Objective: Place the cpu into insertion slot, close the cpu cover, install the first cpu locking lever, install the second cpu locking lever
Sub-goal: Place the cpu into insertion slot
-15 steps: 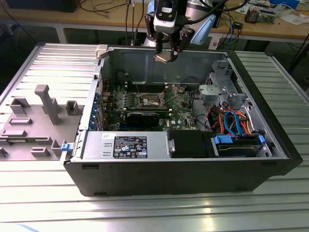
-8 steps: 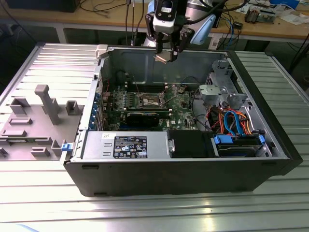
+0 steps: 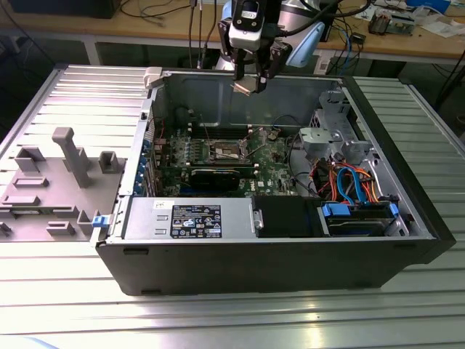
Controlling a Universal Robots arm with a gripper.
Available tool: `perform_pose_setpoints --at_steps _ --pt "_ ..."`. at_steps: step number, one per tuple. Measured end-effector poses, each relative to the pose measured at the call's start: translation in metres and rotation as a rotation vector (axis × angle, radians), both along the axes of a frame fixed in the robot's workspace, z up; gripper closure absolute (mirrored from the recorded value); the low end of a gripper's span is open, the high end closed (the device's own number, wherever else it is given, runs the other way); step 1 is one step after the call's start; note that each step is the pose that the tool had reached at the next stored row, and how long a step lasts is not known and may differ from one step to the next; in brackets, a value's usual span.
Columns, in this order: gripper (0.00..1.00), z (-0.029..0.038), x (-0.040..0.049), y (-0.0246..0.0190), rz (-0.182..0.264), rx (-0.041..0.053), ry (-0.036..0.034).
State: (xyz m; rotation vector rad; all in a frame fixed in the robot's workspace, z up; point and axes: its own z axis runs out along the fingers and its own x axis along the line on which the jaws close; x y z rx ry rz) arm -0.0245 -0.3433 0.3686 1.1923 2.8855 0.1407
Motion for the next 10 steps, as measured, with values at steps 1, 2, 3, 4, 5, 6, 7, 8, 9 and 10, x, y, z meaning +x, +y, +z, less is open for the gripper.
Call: perform_pose_setpoints --at_steps 1,2,3,4,5,6,7,8,9,10 --pt "0.46 0.0000 0.0000 0.0000 0.000 0.0000 0.0000" --pt "0.46 0.0000 0.0000 0.0000 0.000 -0.0001 0.0000" --pt "0.46 0.0000 -0.0001 0.0000 0.000 -0.0001 0.0000" --pt "0.46 0.0000 -0.0001 0.0000 0.000 -0.0004 -0.0008" --pt "0.46 -0.0001 -0.0001 0.0000 -0.002 -0.0038 -0.0062" --pt "0.46 -0.0002 -0.0001 0.0000 -0.004 -0.0063 -0.0106" --pt "0.46 -0.0002 -0.0001 -0.0001 -0.005 -0.0072 -0.0124" --pt "0.46 -0.0002 -0.0001 -0.0001 -0.006 -0.0072 -0.0125" --pt "0.46 -0.0002 -0.0001 0.0000 -0.006 -0.0071 -0.0125" --pt "0.46 -0.0002 -0.0001 0.0000 -0.006 -0.0071 -0.0125"
